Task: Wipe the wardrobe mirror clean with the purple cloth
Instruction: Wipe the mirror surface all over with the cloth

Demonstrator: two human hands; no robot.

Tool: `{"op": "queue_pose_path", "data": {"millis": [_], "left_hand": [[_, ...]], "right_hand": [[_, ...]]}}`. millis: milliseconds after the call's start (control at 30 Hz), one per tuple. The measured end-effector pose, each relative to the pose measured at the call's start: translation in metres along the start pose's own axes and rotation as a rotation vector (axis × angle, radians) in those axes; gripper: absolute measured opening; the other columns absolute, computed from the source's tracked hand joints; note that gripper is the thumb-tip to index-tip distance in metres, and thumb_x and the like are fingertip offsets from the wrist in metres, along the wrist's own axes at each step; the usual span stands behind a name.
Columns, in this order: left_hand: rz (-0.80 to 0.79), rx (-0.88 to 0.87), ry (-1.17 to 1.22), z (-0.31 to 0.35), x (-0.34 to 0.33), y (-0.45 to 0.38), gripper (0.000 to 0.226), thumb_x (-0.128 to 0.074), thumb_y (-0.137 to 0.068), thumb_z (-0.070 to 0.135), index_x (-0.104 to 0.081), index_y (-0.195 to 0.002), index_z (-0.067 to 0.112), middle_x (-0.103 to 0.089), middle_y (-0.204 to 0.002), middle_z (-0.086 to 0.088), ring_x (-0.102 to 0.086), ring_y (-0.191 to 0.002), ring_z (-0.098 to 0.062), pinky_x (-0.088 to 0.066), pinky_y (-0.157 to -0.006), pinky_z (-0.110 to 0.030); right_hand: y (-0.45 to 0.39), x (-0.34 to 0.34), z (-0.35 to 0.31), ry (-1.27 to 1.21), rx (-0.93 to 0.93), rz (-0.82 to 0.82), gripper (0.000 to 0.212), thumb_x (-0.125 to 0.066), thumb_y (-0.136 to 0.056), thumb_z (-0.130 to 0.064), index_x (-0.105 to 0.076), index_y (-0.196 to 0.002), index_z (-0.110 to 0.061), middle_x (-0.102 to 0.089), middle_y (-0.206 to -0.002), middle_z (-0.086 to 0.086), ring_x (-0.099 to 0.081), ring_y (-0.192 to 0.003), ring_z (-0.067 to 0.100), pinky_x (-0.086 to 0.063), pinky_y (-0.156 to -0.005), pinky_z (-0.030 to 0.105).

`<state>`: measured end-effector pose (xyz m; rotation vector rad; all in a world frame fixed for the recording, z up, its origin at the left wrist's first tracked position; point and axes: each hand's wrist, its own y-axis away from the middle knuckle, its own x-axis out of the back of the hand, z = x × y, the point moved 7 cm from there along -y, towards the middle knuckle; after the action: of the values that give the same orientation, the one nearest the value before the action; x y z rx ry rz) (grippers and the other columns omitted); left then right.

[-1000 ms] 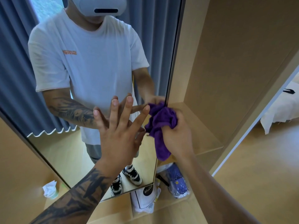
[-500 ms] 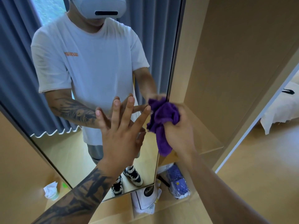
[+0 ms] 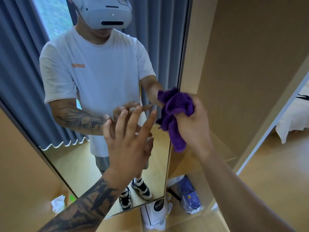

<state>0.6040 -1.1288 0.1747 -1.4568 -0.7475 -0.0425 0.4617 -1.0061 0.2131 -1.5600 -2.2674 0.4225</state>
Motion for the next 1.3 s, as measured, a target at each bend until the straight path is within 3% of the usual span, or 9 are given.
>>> {"op": "queue_pose_path", "data": {"millis": [67,233,400,567,700,867,1033,1167,1300], "left_hand": [[0.051,0.031,0.003,-0.003,0.013,-0.02,0.072,-0.078,-0.084,0.045,-0.054,-0.152,0.035,-0.049,-0.156,-0.008,-0.037,-0.138,-0.032,-0.03,-0.11,-0.065],[0.18,-0.032,0.061,-0.004,0.04,-0.065,0.065,-0.073,-0.088,0.047,-0.057,-0.149,0.032,-0.036,-0.158,-0.006,-0.033,-0.145,-0.034,-0.023,-0.116,-0.071],[0.135,-0.052,-0.012,-0.006,0.048,-0.087,0.071,-0.073,-0.087,0.045,-0.051,-0.153,0.034,-0.035,-0.166,-0.013,-0.027,-0.154,-0.041,-0.012,-0.117,-0.076],[0.098,-0.102,-0.047,-0.007,0.046,-0.104,0.078,-0.072,-0.086,0.051,-0.045,-0.157,0.034,-0.026,-0.171,-0.01,-0.018,-0.157,-0.043,0.001,-0.121,-0.071],[0.096,-0.125,-0.074,-0.007,0.041,-0.102,0.08,-0.068,-0.089,0.056,-0.038,-0.161,0.035,-0.023,-0.172,-0.009,-0.015,-0.158,-0.044,0.002,-0.121,-0.071],[0.108,-0.14,-0.091,-0.008,0.039,-0.103,0.081,-0.065,-0.09,0.059,-0.037,-0.161,0.034,-0.022,-0.172,-0.01,-0.015,-0.157,-0.044,0.004,-0.121,-0.071],[0.098,-0.142,-0.104,-0.009,0.038,-0.103,0.081,-0.062,-0.091,0.059,-0.031,-0.163,0.036,-0.019,-0.173,-0.009,-0.013,-0.158,-0.044,0.004,-0.121,-0.072],[0.107,-0.124,-0.094,-0.008,0.037,-0.103,0.081,-0.061,-0.091,0.056,-0.03,-0.163,0.037,-0.018,-0.174,-0.008,-0.012,-0.159,-0.043,0.005,-0.122,-0.071],[0.1,-0.129,-0.105,-0.007,0.035,-0.103,0.085,-0.065,-0.09,0.061,-0.03,-0.164,0.034,-0.016,-0.174,-0.009,-0.01,-0.159,-0.044,0.009,-0.121,-0.07]], "right_hand": [[-0.011,0.004,-0.027,-0.029,0.094,0.05,0.046,-0.063,-0.091,-0.008,-0.056,-0.111,-0.048,-0.067,-0.102,-0.029,-0.067,-0.093,-0.003,-0.052,-0.069,0.01],[0.0,-0.001,-0.012,-0.056,0.122,0.068,0.041,-0.061,-0.096,-0.008,-0.056,-0.123,-0.038,-0.067,-0.104,-0.028,-0.068,-0.093,-0.002,-0.052,-0.069,0.011],[0.005,-0.002,0.009,-0.033,0.045,0.031,0.042,-0.061,-0.092,-0.004,-0.059,-0.115,-0.039,-0.069,-0.097,-0.027,-0.068,-0.086,-0.001,-0.051,-0.064,0.01],[-0.028,0.006,-0.044,-0.038,0.205,0.121,0.04,-0.066,-0.09,-0.009,-0.058,-0.12,-0.034,-0.066,-0.104,-0.032,-0.065,-0.098,-0.006,-0.05,-0.073,0.008],[-0.027,0.003,-0.05,-0.045,0.267,0.164,0.044,-0.065,-0.094,-0.007,-0.055,-0.128,-0.033,-0.064,-0.106,-0.037,-0.064,-0.104,-0.007,-0.05,-0.078,0.007],[-0.001,-0.004,-0.023,-0.012,0.25,0.139,0.045,-0.052,-0.09,-0.006,-0.056,-0.13,-0.024,-0.066,-0.107,-0.027,-0.065,-0.1,-0.001,-0.049,-0.077,0.009],[-0.038,0.004,-0.071,-0.001,0.348,0.221,0.041,-0.056,-0.093,-0.005,-0.058,-0.132,-0.019,-0.063,-0.104,-0.035,-0.063,-0.103,-0.008,-0.049,-0.08,0.007],[-0.035,0.001,-0.082,0.014,0.356,0.23,0.046,-0.059,-0.095,-0.005,-0.054,-0.139,-0.017,-0.065,-0.116,-0.019,-0.063,-0.11,0.002,-0.054,-0.085,0.015],[-0.013,-0.009,-0.057,0.1,0.298,0.132,0.049,-0.058,-0.099,-0.006,-0.048,-0.146,-0.012,-0.062,-0.133,0.003,-0.061,-0.122,0.022,-0.057,-0.097,0.04]]}}
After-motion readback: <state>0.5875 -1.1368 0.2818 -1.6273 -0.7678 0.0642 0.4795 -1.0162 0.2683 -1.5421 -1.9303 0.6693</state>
